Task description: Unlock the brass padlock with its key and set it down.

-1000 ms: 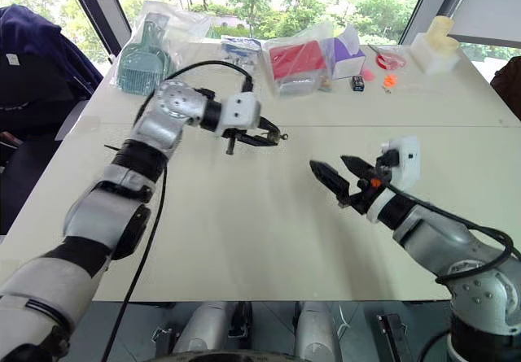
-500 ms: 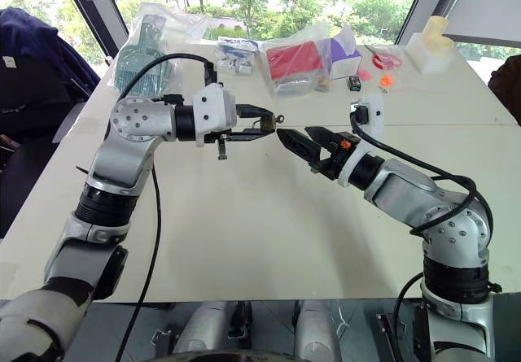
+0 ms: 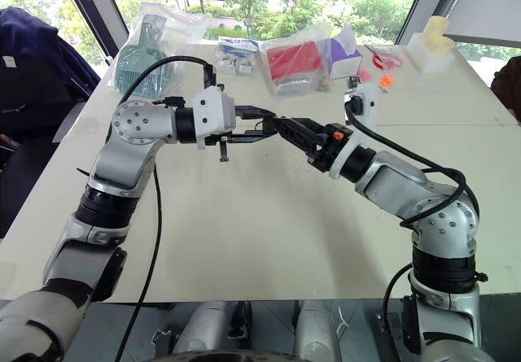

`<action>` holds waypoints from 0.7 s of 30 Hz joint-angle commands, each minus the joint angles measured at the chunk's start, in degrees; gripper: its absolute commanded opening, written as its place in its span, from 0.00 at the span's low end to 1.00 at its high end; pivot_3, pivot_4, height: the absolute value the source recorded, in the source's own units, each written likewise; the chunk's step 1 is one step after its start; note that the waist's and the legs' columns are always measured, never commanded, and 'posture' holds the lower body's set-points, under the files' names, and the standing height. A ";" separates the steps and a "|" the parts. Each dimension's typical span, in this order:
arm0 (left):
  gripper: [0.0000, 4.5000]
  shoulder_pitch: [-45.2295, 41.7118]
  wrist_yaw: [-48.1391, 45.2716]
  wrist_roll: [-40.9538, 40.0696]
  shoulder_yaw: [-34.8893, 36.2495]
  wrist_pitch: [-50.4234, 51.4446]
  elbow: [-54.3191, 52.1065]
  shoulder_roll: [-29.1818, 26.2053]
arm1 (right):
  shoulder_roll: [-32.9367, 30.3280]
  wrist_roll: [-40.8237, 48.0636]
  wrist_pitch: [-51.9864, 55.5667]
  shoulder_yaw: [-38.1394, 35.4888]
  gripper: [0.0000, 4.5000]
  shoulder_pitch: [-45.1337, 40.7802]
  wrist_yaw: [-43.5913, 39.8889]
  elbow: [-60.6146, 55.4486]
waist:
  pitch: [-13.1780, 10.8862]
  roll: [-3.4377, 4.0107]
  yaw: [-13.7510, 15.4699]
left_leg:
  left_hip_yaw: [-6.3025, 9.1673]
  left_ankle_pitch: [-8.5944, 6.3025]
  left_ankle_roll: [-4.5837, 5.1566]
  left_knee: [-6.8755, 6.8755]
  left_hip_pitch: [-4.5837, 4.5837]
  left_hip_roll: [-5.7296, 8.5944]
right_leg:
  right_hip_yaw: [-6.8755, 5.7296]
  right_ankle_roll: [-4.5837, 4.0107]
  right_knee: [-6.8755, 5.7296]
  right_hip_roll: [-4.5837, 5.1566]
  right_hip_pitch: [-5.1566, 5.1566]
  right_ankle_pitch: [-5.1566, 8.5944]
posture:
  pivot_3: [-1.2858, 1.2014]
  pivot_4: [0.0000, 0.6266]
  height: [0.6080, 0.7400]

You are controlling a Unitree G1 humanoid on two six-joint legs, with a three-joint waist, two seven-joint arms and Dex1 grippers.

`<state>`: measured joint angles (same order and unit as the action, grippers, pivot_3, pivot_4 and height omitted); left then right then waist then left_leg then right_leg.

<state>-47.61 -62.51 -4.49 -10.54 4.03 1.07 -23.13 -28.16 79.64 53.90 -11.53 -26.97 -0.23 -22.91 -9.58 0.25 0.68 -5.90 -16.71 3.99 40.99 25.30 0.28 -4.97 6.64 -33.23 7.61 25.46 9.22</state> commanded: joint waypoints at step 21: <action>0.15 -2.54 13.28 11.06 -0.12 -28.91 5.89 -1.83 | 9.77 11.57 -7.48 -0.02 0.01 1.08 15.19 2.27 | 0.00 0.01 -0.04 | -0.01 0.01 -0.02 -0.03 -0.01 0.00 | 0.00 0.00 0.00 0.01 0.02 0.00 | 0.52 0.24 0.96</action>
<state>-47.70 -52.44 6.04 -11.92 -20.55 7.99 -24.83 -18.98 89.85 47.70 -11.37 -26.21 12.28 -21.27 -9.58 0.26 0.63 -5.90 -16.70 3.96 40.96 25.29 0.27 -4.97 6.64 -33.24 7.62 25.48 9.21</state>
